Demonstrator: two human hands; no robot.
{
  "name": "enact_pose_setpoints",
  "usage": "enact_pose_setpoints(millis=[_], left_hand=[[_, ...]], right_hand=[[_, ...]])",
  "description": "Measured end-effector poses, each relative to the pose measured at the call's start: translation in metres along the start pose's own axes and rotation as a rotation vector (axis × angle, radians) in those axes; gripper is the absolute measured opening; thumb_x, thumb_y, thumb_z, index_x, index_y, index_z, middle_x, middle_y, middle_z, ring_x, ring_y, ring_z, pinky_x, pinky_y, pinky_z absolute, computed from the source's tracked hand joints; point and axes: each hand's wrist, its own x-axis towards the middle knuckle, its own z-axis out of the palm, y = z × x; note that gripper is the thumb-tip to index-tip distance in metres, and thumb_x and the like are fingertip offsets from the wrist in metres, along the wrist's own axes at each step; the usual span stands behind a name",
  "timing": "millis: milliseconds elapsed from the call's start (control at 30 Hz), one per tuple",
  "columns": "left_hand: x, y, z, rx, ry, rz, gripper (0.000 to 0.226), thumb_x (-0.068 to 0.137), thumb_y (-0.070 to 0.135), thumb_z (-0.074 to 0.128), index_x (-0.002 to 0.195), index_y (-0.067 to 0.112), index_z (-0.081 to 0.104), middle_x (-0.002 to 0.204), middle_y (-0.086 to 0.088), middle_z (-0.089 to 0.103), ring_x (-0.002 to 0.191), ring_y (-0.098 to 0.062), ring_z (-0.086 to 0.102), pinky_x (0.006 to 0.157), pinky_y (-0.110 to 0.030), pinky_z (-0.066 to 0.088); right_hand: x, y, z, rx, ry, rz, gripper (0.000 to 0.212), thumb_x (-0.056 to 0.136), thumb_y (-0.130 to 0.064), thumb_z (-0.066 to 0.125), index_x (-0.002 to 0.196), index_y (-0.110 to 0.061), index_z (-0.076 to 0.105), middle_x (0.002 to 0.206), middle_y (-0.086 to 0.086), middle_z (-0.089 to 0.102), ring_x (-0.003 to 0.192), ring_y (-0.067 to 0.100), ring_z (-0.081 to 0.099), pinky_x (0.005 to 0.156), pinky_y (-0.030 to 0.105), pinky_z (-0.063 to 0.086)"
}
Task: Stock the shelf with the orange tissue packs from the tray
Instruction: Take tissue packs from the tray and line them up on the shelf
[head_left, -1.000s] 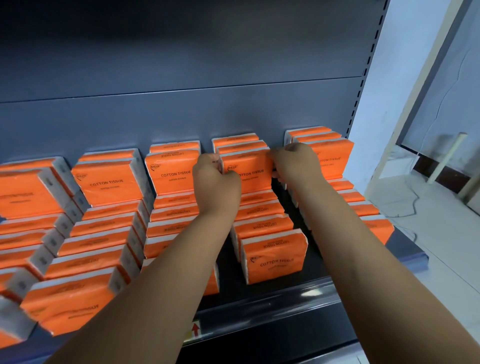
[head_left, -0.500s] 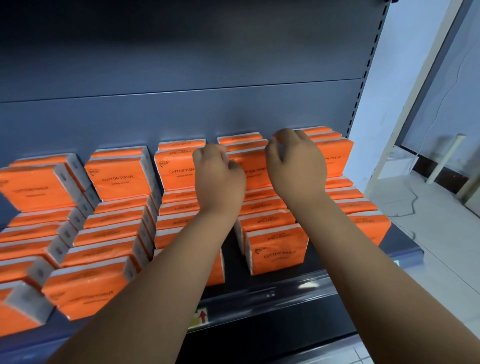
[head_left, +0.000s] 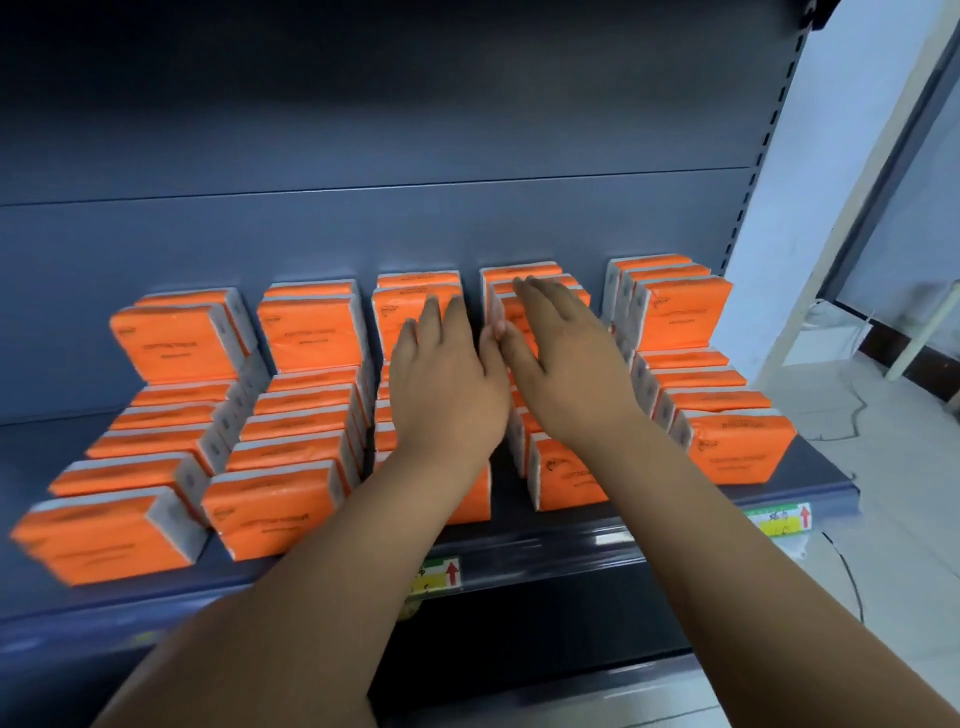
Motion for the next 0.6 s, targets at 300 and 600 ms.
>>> enact_pose_setpoints(millis=[300,600], left_hand=[[-0.05,-0.055,-0.102,0.115,-0.144,-0.116,0.06,0.107,0.051,0.032,0.153,0.016,0.046,0.156,-0.01,0.049,0.145,-0.034,0.039,0.122,-0.042,0.026],[-0.155,-0.165,-0.226,0.448,0.033,-0.218,0.071,0.098,0.059,0.033,0.145,0.01,0.053,0.149,-0.015,0.057,0.137,-0.045,0.047,0.116,-0.056,0.036]], right_hand=[[-0.032,-0.088,0.011,0.053,-0.116,-0.076,0.066,0.103,-0.051,0.035,0.148,-0.006,0.052,0.152,0.015,0.052,0.146,0.034,0.043,0.119,0.049,0.035],[-0.092,-0.24,0.017,0.371,-0.362,-0.196,0.068,0.101,-0.058,0.032,0.149,-0.014,0.051,0.154,0.003,0.051,0.145,0.02,0.041,0.121,0.038,0.032]])
